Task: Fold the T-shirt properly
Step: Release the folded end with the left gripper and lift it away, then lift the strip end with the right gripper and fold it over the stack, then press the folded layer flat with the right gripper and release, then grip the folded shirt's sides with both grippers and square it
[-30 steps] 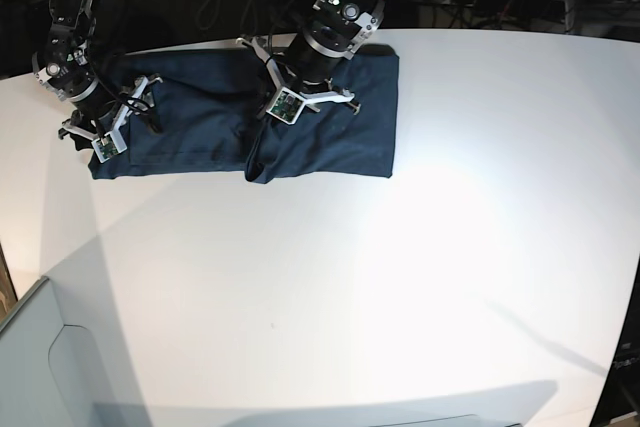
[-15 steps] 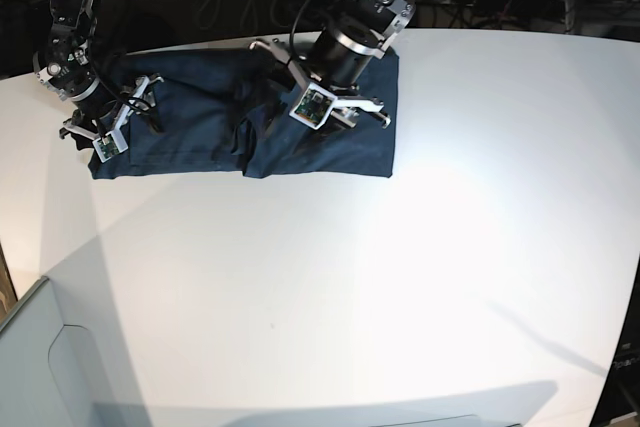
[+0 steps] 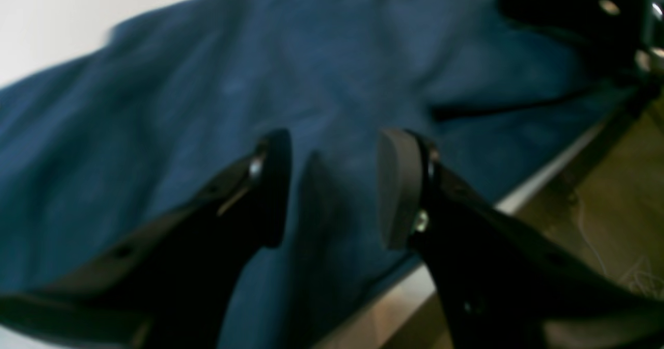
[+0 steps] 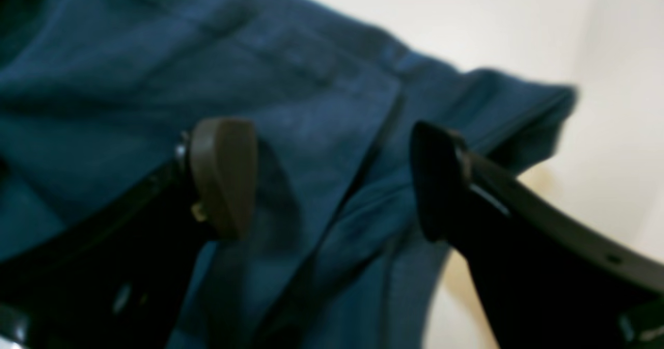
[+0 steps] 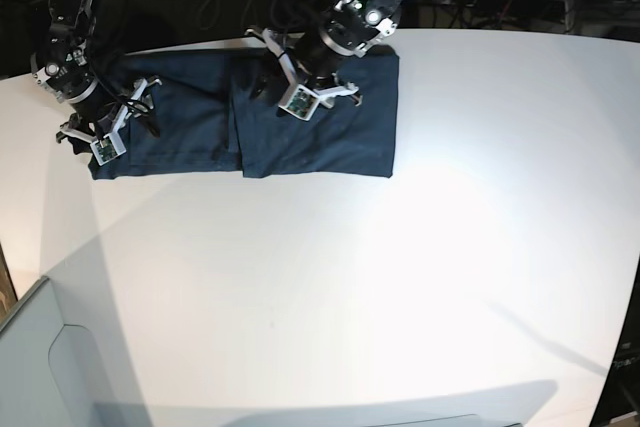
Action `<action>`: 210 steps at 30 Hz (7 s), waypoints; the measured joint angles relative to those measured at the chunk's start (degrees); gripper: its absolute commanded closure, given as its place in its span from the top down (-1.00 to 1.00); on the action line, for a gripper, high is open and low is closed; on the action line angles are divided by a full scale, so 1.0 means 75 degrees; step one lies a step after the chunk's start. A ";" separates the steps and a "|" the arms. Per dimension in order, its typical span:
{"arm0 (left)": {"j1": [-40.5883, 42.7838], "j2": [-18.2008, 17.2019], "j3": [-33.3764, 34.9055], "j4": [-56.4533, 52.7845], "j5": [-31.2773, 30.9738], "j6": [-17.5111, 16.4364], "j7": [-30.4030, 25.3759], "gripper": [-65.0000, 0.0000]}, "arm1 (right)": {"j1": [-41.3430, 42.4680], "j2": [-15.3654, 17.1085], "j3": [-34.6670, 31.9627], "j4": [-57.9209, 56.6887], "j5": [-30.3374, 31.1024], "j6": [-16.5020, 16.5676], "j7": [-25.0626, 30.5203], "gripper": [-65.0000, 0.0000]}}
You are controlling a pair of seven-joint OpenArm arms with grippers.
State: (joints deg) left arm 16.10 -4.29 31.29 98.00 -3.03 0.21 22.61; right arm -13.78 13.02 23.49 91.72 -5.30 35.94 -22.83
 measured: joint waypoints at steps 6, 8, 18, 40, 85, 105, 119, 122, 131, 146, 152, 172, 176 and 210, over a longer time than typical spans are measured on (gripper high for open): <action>0.0050 -0.0236 0.0055 0.0708 -0.0055 0.0006 0.0050 -0.20 | -0.0242 -0.0254 0.0647 0.0912 0.0111 -0.0003 0.0058 0.44; 0.0032 -0.0495 -0.0099 0.1148 -0.0096 -0.0023 -0.0035 -0.20 | -0.0248 -0.0554 0.1157 0.0935 0.0079 0.0000 0.0003 0.53; 0.0052 -0.0705 -0.3139 0.1475 -0.0064 -0.0012 -0.0067 -0.20 | -0.0050 -0.0991 0.1731 0.0181 0.0038 0.0000 -0.0691 0.59; 0.0883 -0.0676 -0.4948 0.0090 -0.2253 -0.0003 -0.0064 -0.20 | 0.0874 -0.0848 0.1813 -0.1440 0.0356 -0.0020 -0.0790 -0.05; 0.0924 -0.0592 -0.4232 0.0096 -0.2197 -0.0003 -0.0029 -0.20 | 0.0157 -0.1784 -0.3783 0.2996 0.0015 0.0428 -0.1719 -0.99; 0.0924 -0.0592 -0.4243 0.0093 -0.2192 0.0029 -0.0009 -0.20 | 0.1553 -0.2078 -0.5686 0.0379 -0.0017 0.0431 -0.1402 -0.99; 0.0924 -0.0592 -0.4301 0.0093 -0.2197 0.0029 -0.0009 -0.20 | 0.1582 -0.1498 -0.5689 0.0204 -0.0003 0.0428 -0.1128 -0.99; 0.0924 -0.0595 -0.4301 0.0093 -0.2197 0.0032 -0.0009 -0.20 | 0.1562 -0.1311 -0.5689 0.0204 -0.0015 0.0431 -0.1157 -0.99; 0.0927 -0.0586 -0.4301 0.0093 -0.2200 0.0029 -0.0009 -0.20 | 0.1582 -0.1647 -0.5721 0.0181 -0.0003 0.0431 -0.1116 -0.98; 0.0988 -0.0644 -0.4301 0.0149 -0.2232 0.0032 -0.0012 -0.20 | 0.1180 -0.1626 -0.5668 0.1341 0.0035 0.0431 -0.1102 0.21; 0.1309 -0.0595 -0.5109 0.0493 -0.2253 0.0026 -0.0009 -0.20 | 0.0729 -0.1416 -0.5217 0.2069 0.0076 0.0431 -0.1084 0.21; 0.1702 -0.0568 -0.7105 0.1451 -0.2261 -0.0006 0.0017 -0.20 | 0.0586 -0.1443 -0.4240 0.1282 0.0009 0.0428 -0.1099 -1.00; 0.1705 -0.0568 -0.7105 0.1451 -0.2261 -0.0003 0.0020 -0.20 | 0.0350 -0.1437 -0.4348 0.1702 -0.0009 0.0428 -0.1128 -1.00; 0.1682 -0.0548 -0.7105 0.1711 -0.2261 -0.0006 0.0047 -0.19 | -0.0055 -0.1139 -0.5753 0.1906 -0.0006 0.0431 -0.0729 0.38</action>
State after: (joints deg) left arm 28.71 -8.40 -22.00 110.83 -19.99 0.16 22.96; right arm -14.20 4.47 -19.66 106.02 -5.34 39.18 -28.29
